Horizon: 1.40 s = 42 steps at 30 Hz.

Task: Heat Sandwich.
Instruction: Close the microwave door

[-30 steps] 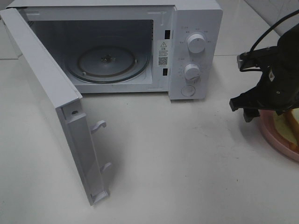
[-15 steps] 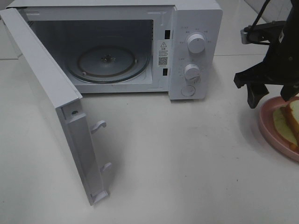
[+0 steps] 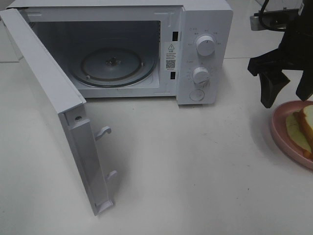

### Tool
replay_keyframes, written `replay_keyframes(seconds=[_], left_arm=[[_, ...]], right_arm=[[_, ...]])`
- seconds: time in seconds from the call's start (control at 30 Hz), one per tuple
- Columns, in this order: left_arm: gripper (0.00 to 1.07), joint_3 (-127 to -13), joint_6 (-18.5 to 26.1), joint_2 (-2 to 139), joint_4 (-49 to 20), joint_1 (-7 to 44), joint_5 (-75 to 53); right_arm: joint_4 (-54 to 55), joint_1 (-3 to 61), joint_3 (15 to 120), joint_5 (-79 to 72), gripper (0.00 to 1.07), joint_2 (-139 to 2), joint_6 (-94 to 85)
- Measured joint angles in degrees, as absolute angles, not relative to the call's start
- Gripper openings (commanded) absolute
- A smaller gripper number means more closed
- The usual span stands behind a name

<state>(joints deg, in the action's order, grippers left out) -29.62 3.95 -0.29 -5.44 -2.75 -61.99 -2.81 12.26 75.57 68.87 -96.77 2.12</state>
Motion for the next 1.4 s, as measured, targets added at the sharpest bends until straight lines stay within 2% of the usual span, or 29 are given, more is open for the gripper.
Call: replay_keyframes(seconds=[0.13,0.27,0.63,1.4], left_arm=[[0.81,-29.6,4.0,-0.3,-5.4,-2.8,-62.0],[0.81,-29.6,4.0,-0.3,-5.4,-2.8,-62.0],[0.81,-29.6,4.0,-0.3,-5.4,-2.8,-62.0],[0.81,-29.6,4.0,-0.3,-5.4,-2.8,-62.0]], right_arm=[[-1.6,10.3,75.6,69.2,0.71,-96.8,1.5],[1.3,4.3,75.6,69.3,0.71,-96.3,1.5],[2.2,2.6,72.8,69.3,0.71,-84.9,1.5],[2.2,2.6,42.5,69.7,0.71,-45.1,2.6]])
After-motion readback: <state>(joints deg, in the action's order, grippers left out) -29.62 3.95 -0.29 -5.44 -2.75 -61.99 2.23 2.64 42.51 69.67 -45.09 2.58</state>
